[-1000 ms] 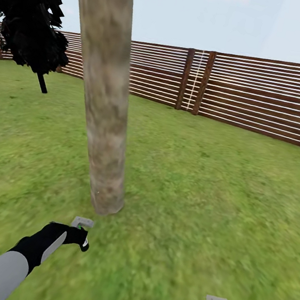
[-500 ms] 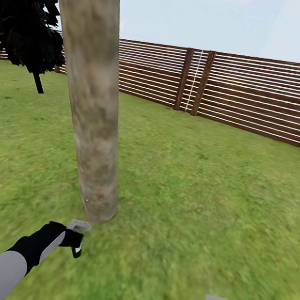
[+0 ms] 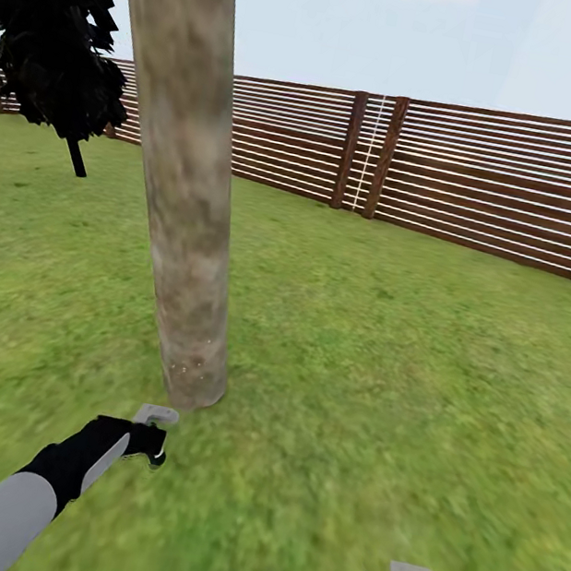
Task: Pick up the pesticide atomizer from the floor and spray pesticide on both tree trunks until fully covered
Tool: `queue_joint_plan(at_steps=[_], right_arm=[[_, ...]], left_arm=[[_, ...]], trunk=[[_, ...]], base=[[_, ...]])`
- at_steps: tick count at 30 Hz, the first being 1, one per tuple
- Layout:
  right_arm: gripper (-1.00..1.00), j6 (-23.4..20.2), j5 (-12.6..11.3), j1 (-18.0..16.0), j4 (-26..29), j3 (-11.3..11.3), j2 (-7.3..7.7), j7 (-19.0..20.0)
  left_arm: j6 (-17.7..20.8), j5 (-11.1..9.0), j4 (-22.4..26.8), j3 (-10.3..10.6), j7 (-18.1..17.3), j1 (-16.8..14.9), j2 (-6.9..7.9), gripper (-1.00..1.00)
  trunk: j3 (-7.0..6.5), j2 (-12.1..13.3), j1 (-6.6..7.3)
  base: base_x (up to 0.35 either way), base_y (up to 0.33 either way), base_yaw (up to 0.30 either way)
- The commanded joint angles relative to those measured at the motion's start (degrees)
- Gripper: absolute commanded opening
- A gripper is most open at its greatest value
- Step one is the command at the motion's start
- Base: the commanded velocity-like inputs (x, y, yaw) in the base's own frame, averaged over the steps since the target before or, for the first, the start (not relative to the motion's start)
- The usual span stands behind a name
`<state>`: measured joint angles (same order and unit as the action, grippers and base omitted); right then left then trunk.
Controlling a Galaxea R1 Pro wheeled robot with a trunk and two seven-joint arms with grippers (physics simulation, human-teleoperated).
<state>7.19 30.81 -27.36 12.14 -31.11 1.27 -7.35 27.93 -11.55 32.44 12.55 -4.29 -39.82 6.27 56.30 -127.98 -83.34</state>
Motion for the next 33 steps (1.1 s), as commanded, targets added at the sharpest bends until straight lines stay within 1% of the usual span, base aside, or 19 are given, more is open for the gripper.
queue_joint_plan(at_steps=[1,3,4,5,6,7,10,12,13,15,16,18,21,23,24,26,27,29,33], right_arm=[[1.0,0.28,0.56,-0.06,-0.1,-0.44,-0.02,-0.12],[1.0,0.28,0.57,-0.06,-0.1,-0.45,0.01,-0.12],[1.0,0.28,0.57,-0.06,-0.1,-0.45,0.04,-0.12],[1.0,0.28,0.57,-0.06,-0.1,-0.45,0.11,-0.12],[1.0,0.28,0.57,-0.06,-0.1,-0.45,0.12,-0.12],[1.0,0.28,0.59,-0.06,-0.75,-0.45,0.14,-0.1],[1.0,0.42,0.65,-0.06,-2.05,-0.45,0.14,-0.09],[1.0,0.44,0.66,-0.06,-2.12,-0.45,0.14,-0.11],[1.0,0.45,0.66,-0.06,-2.17,-0.45,0.14,-0.07],[1.0,0.45,0.66,-0.06,-2.2,-0.45,0.14,-0.07],[1.0,0.45,0.66,-0.06,-2.21,-0.45,0.14,-0.05],[1.0,0.45,0.66,-0.06,-2.21,-0.45,0.14,-0.04],[1.0,0.45,0.66,-0.06,-2.25,-0.39,0.14,-0.03],[1.0,0.45,0.66,-0.06,-2.23,-0.37,0.14,-0.03],[1.0,0.45,0.66,-0.06,-2.22,-0.36,0.14,-0.03],[1.0,0.45,0.66,-0.06,-2.22,-0.42,0.14,-0.03],[1.0,0.45,0.66,-0.06,-2.21,-0.39,0.12,-0.03],[1.0,0.45,0.66,-0.06,-2.21,-0.37,0.07,-0.03],[1.0,0.45,0.66,-0.06,-2.21,-0.37,0.02,-0.01]], left_arm=[[0.61,-0.5,0.73,0.36,0.16,-0.81,-0.1,-1.0],[2.07,-0.49,1.05,0.34,0.16,-2.72,-0.09,-1.0],[4.2,-0.49,1.2,0.26,0.06,-4.54,0.31,-1.0],[7.33,-0.44,1.35,0.16,-0.17,-6.77,1.29,-1.0],[8.56,-0.44,1.5,0.14,-0.31,-7.35,1.92,-1.0],[11.99,-0.92,1.69,0.15,-0.54,-8.54,3.65,-1.0],[14.6,-1.2,1.68,0.19,-0.96,-11.56,3.37,-1.0],[16.99,-1.23,1.7,0.16,-1.93,-12.25,3.84,-1.0],[18.63,-1.16,1.72,0.14,-3.08,-12.8,4.48,-1.0],[20.04,-1.22,1.84,0.11,-4.98,-13.69,6.69,-1.0],[20.08,-1.25,1.92,0.15,-5.29,-13.67,6.92,-1.0],[19.85,-1.27,2.26,0.18,-5.53,-13.43,6.66,-1.0],[18.53,-0.51,2.38,0.27,-5.45,-13.09,2.27,-1.0],[18.0,-0.47,2.4,0.38,-5.42,-13.11,0.97,-1.0],[18.14,-0.48,2.86,0.43,-5.5,-13.29,0.77,-1.0],[18.56,-0.44,3.12,0.28,-5.54,-13.87,1.23,-1.0],[18.67,-0.44,3.15,0.19,-5.55,-14.06,2.95,-1.0],[18.73,-0.41,3.16,0.13,-5.56,-14.18,4.84,-1.0],[20.11,-0.4,3.2,0.3,-5.56,-14.22,5.19,-1.0]], trunk=[[0.05,-0.02,0.01],[0.05,-0.02,0.01],[0.05,-0.02,0.01],[0.05,-0.02,0.01],[0.05,-0.02,0.01],[0.05,-0.02,0.01],[0.05,-0.02,0.01],[0.05,-0.02,0.01],[0.05,-0.02,0.01],[0.05,-0.02,0.01],[0.05,-0.02,0.01],[0.05,-0.02,0.01],[0.05,-0.02,0.01],[0.05,-0.02,0.01],[0.05,-0.02,0.01],[0.05,-0.02,0.01],[0.05,-0.02,0.01],[0.05,-0.02,0.01],[0.05,-0.02,0.01]], base=[[-0.006,0.0,0.0],[-0.003,0.0,0.0],[-0.001,0.0,0.0],[0.0,0.0,0.0],[0.0,0.0,0.0],[0.0,0.0,0.0],[0.0,0.0,0.0],[0.0,0.0,0.0],[0.0,0.0,0.0],[0.0,0.0,0.0],[0.0,0.0,0.0],[0.0,0.0,0.0],[0.0,0.0,0.0],[0.0,0.0,0.0],[0.0,0.0,0.0],[0.0,0.0,0.0],[0.0,0.0,0.004],[0.0,0.0,0.145],[0.0,-0.073,0.199]])
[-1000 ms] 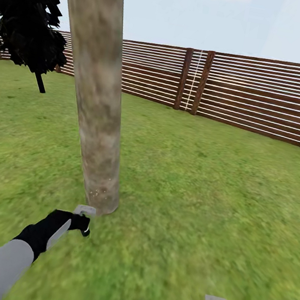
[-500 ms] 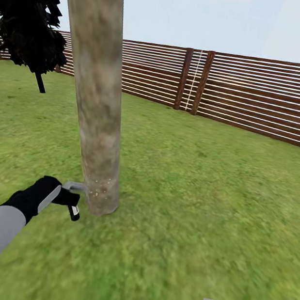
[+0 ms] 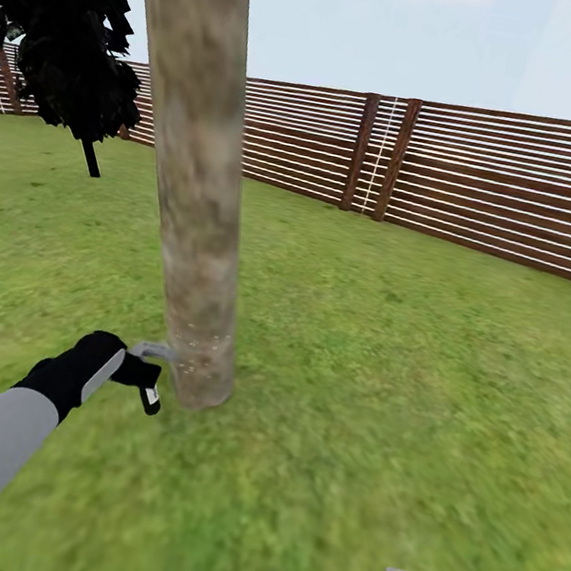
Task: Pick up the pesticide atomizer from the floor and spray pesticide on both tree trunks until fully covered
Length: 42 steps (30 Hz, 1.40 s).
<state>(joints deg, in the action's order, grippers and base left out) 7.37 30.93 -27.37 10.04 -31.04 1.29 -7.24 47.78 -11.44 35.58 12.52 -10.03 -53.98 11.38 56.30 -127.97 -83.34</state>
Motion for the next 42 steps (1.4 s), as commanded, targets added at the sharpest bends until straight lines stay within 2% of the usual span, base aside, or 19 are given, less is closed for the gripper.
queue_joint_plan(at_steps=[1,6,16,21,28,42], right_arm=[[1.0,0.28,0.54,-0.05,-0.11,-0.43,0.01,-0.09],[1.0,0.23,0.58,-0.05,-0.11,-0.43,0.11,-0.05],[1.0,0.28,0.53,-0.05,-0.11,-0.43,0.06,-0.05],[1.0,0.28,0.51,-0.05,-0.11,-0.43,-0.04,-0.05],[1.0,0.28,0.54,-0.05,-0.11,-0.43,-0.06,-0.05],[1.0,0.28,0.54,-0.05,-0.2,-0.43,-0.07,-0.05]], left_arm=[[0.96,-0.51,0.05,0.37,0.23,-0.02,-0.09,-1.0],[1.35,-0.51,0.02,0.46,0.7,0.38,-0.52,-1.0],[1.18,-0.42,-0.07,0.12,1.41,0.82,0.05,-1.0],[1.08,-0.42,-0.54,0.03,3.56,0.98,-0.07,-1.0],[0.85,-0.49,-0.69,0.0,3.77,0.98,-0.19,-1.0],[0.81,-1.04,-0.77,-0.12,3.97,0.98,-0.37,-1.0]], trunk=[[0.05,-0.02,0.01],[0.05,-0.02,0.01],[0.05,-0.02,0.01],[0.05,-0.02,0.01],[0.05,-0.02,0.01],[0.05,-0.02,0.01]], base=[[0.0,-0.24,0.036],[0.0,-0.267,0.008],[0.038,-0.276,0.002],[0.118,-0.277,0.21],[0.141,-0.266,0.259],[0.044,-0.266,0.015]])
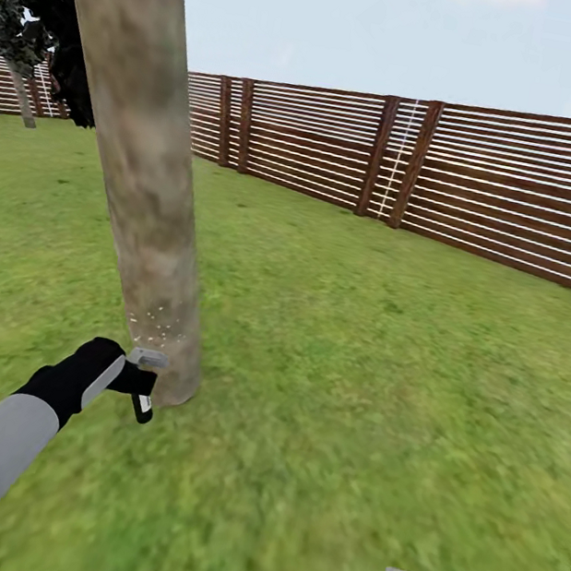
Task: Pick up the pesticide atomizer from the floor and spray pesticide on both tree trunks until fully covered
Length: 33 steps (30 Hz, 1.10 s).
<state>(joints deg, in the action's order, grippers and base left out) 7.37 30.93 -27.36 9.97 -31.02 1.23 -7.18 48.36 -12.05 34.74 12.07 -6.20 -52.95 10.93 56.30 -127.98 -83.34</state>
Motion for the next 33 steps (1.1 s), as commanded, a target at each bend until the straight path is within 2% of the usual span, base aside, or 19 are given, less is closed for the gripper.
queue_joint_plan(at_steps=[1,5,10,15,23,27,33], right_arm=[[1.0,0.28,0.54,-0.06,-0.12,-0.44,0.0,-0.12],[1.0,0.28,0.54,-0.06,-0.12,-0.44,-0.08,-0.12],[1.0,0.28,0.54,-0.06,-0.12,-0.44,-0.17,-0.12],[1.0,0.28,0.54,-0.06,-0.14,-0.44,-0.17,-0.12],[1.0,0.28,0.54,-0.06,-0.21,-0.44,-0.2,-0.12],[1.0,0.28,0.54,-0.06,-0.21,-0.44,-0.18,-0.12],[1.0,0.28,0.54,-0.06,-0.13,-0.44,-0.06,-0.12]], left_arm=[[0.23,-0.44,0.06,0.33,0.13,-0.05,0.07,-1.0],[0.24,-0.43,0.05,0.32,0.15,-0.05,0.14,-1.0],[0.24,-0.36,-0.02,0.32,0.39,0.03,0.54,-1.0],[0.17,-0.39,-0.11,0.32,4.11,0.14,0.66,-1.0],[0.07,-0.6,-0.17,0.32,4.79,0.95,0.35,-1.0],[-5.98,-0.72,-5.25,0.24,4.79,1.74,0.15,-1.0],[-7.39,-0.78,-6.78,0.23,4.79,1.8,-0.28,-1.0]], trunk=[[0.05,-0.02,0.01],[0.05,-0.02,0.01],[0.05,-0.02,0.01],[0.05,-0.02,0.01],[0.05,-0.02,0.01],[0.05,-0.02,0.01],[0.05,-0.02,0.01]], base=[[0.0,-0.275,0.0],[0.058,-0.275,0.016],[0.089,-0.275,0.226],[0.104,-0.275,0.273],[0.139,-0.27,0.275],[0.195,-0.233,0.275],[0.204,-0.219,0.092]])
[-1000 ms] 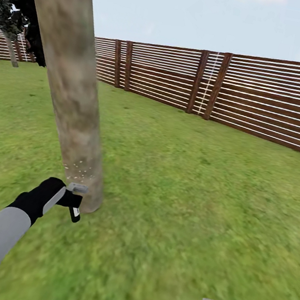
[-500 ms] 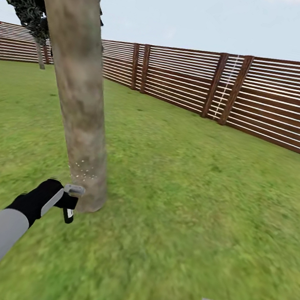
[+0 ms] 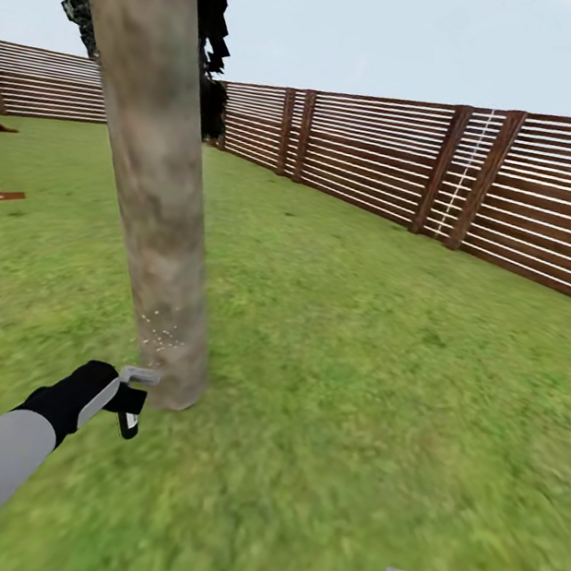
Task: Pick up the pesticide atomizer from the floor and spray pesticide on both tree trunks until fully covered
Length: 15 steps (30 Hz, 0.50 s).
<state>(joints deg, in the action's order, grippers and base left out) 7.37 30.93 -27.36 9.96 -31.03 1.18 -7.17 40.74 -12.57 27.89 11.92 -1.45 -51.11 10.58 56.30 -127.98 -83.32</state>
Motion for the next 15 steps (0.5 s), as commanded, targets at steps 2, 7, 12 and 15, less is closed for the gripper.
queue_joint_plan(at_steps=[2,7,12,15], right_arm=[[1.0,0.28,0.54,-0.06,-0.12,-0.44,0.04,-0.12],[1.0,0.28,0.54,-0.06,-0.1,-0.44,0.05,-0.12],[1.0,0.28,0.54,-0.06,-0.12,-0.44,0.05,-0.21],[1.0,0.28,0.54,-0.06,-0.12,-0.44,0.05,-0.21]], left_arm=[[0.22,-0.28,0.06,0.39,0.04,0.03,-0.12,-1.0],[0.22,-0.26,0.06,0.31,0.04,0.0,-0.12,-1.0],[0.22,-0.18,-0.01,-2.0,0.04,0.15,-0.03,-1.0],[0.08,-0.1,-1.19,-2.41,0.04,0.38,0.21,-1.0]], trunk=[[0.05,-0.02,-0.01],[0.05,-0.02,-0.01],[0.05,-0.02,-0.01],[0.05,-0.02,-0.01]], base=[[0.176,-0.232,0.003],[0.105,-0.257,0.0],[0.006,-0.275,0.079],[0.016,-0.277,0.268]])
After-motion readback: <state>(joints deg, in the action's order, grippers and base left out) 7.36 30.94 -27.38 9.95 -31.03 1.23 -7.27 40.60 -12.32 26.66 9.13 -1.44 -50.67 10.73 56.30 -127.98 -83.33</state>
